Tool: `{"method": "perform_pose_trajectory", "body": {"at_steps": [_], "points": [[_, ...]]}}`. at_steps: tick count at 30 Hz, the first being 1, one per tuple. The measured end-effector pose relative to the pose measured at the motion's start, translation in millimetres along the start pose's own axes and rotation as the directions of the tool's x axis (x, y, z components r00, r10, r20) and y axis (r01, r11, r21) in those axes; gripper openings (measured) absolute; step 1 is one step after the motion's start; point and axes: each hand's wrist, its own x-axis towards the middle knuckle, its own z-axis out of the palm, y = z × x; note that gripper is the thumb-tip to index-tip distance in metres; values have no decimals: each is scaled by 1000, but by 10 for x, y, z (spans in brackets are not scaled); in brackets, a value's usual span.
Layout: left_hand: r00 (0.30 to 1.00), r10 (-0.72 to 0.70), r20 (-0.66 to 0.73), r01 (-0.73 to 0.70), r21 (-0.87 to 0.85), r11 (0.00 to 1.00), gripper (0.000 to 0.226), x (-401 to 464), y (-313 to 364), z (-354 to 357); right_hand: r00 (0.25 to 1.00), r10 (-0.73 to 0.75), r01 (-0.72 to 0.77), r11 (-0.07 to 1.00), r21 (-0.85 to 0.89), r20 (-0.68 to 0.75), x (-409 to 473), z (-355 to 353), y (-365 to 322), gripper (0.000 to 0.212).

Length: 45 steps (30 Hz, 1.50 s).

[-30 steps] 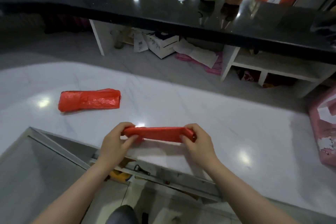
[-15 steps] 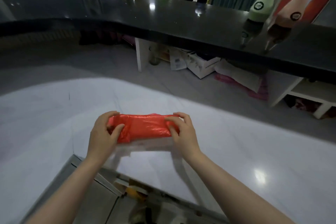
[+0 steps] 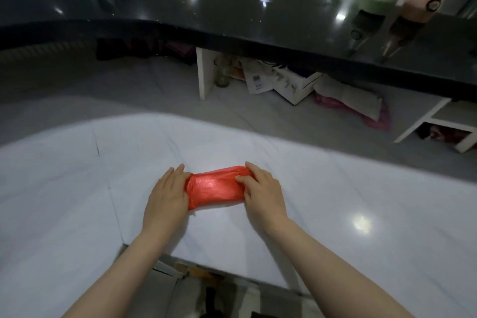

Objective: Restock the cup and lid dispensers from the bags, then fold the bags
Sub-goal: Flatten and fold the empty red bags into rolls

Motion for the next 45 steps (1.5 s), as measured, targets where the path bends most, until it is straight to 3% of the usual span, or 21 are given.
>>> {"method": "perform_pose_trajectory", "body": {"at_steps": [5,8,10,14,16,19,21,26,31,35,39,41,43,45], "points": [[999,-24,37,27,-91,995,46,25,-53,19,997,79,-79,997,26,0,112,2,-27,33],[996,-48,70,56,-117,992,51,20,-37,14,982,180,-185,977,107,54,149,-60,-65,55],[996,-49,80,60,-129,990,50,0,-38,0,972,201,-208,977,45,125,190,-118,-69,64],[998,-30,53,41,-215,976,38,-26,-3,-40,952,218,-220,975,-15,216,125,-221,22,49],[997,-66,39,72,-180,981,45,-27,9,-44,947,234,-246,969,31,218,-4,-281,54,34],[997,-64,43,65,-13,998,45,-12,41,-43,957,230,-249,964,92,179,-266,-360,108,17],[996,-24,85,24,3,1000,40,-22,133,-24,964,231,-252,951,178,134,-452,-429,176,13],[989,-6,148,67,-411,909,16,-207,769,123,913,408,-368,813,452,10,-1006,-866,547,17],[963,193,187,-76,-498,864,14,-529,1821,501,758,631,-417,664,621,-166,-2059,-1401,1188,17],[875,397,277,-196,-546,814,12,-1060,2786,863,575,766,-445,587,677,-286,-3163,-1784,1614,20],[745,556,368,-193,-679,708,12,-1782,3721,1258,373,843,-446,529,722,-387,-4343,-2084,1903,22],[619,675,402,-225,-732,643,29,-2201,4136,1443,267,872,-450,489,747,-410,-4932,-2202,1990,16],[439,784,439,-286,-759,585,50,-2650,4513,1595,159,896,-434,440,786,-414,-5504,-2272,2036,14],[295,824,484,-354,-745,565,67,-3087,4851,1728,29,908,-420,390,819,-418,-6043,-2305,2028,18]]}}
